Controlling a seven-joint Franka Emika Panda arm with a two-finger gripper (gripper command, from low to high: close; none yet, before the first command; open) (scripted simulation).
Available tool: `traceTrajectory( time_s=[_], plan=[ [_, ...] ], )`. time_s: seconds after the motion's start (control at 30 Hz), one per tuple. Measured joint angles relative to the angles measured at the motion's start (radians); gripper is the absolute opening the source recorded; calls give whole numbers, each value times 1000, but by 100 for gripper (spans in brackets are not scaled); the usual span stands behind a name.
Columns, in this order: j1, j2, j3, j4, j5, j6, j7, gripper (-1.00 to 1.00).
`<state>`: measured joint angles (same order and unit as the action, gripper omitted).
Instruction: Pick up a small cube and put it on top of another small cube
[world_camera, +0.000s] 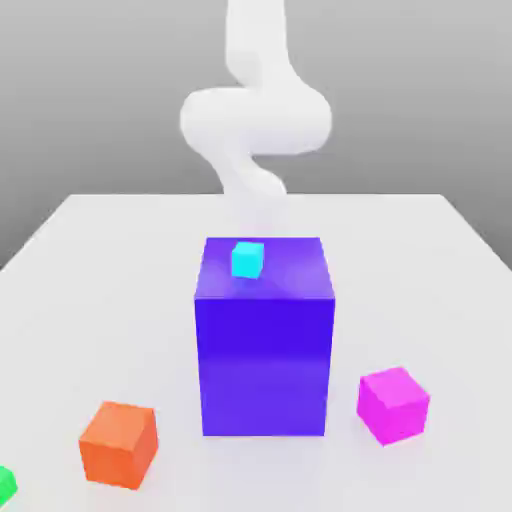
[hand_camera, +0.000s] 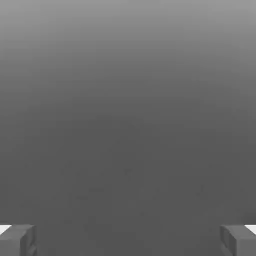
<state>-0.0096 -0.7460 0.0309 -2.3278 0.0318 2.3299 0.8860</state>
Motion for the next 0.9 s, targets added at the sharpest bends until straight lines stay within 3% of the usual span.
traceTrajectory(
  time_s=[0.57,0.9],
  plan=[
    [-60,355,280,-188,140,200,643,0],
    [-92,570,456,-299,106,324,1101,0]
  ],
)
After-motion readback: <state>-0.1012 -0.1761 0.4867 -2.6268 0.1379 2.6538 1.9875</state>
